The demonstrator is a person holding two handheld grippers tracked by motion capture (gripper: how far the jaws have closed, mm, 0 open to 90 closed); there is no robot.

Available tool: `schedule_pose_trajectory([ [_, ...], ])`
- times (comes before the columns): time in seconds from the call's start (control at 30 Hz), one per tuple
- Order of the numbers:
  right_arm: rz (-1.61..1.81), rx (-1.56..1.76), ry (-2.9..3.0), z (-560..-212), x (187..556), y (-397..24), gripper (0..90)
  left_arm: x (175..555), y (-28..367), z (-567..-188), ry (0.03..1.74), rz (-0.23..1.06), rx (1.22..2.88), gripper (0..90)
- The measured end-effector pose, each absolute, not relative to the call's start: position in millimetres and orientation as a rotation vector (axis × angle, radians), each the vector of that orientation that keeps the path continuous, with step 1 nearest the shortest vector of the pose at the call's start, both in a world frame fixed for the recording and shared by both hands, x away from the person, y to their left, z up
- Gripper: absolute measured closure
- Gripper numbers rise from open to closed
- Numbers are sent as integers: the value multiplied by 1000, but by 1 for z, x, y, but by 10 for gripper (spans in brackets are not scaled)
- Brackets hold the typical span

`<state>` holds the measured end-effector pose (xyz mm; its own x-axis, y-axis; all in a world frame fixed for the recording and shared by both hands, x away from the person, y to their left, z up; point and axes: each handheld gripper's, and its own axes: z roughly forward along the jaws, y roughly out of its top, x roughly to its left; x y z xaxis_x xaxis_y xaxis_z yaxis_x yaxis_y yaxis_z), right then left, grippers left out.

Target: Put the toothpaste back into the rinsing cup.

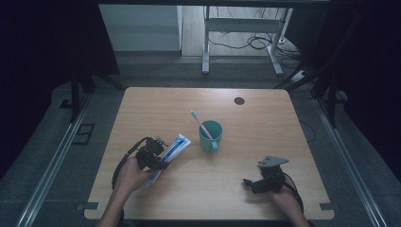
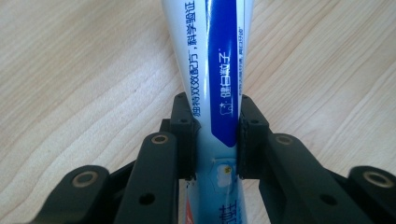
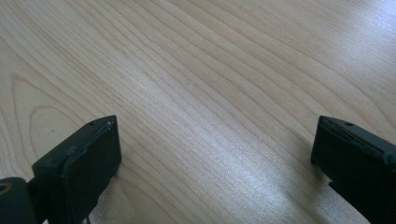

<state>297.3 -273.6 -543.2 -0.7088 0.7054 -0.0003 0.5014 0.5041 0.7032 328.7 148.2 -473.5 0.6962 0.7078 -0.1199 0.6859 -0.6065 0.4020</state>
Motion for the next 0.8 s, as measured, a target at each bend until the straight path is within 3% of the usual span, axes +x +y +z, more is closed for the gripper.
schedule_pose_trajectory([
  [0.8,1012,1011,2464,-543,298,-274,13,310,148,-443,933,196,2284,737],
])
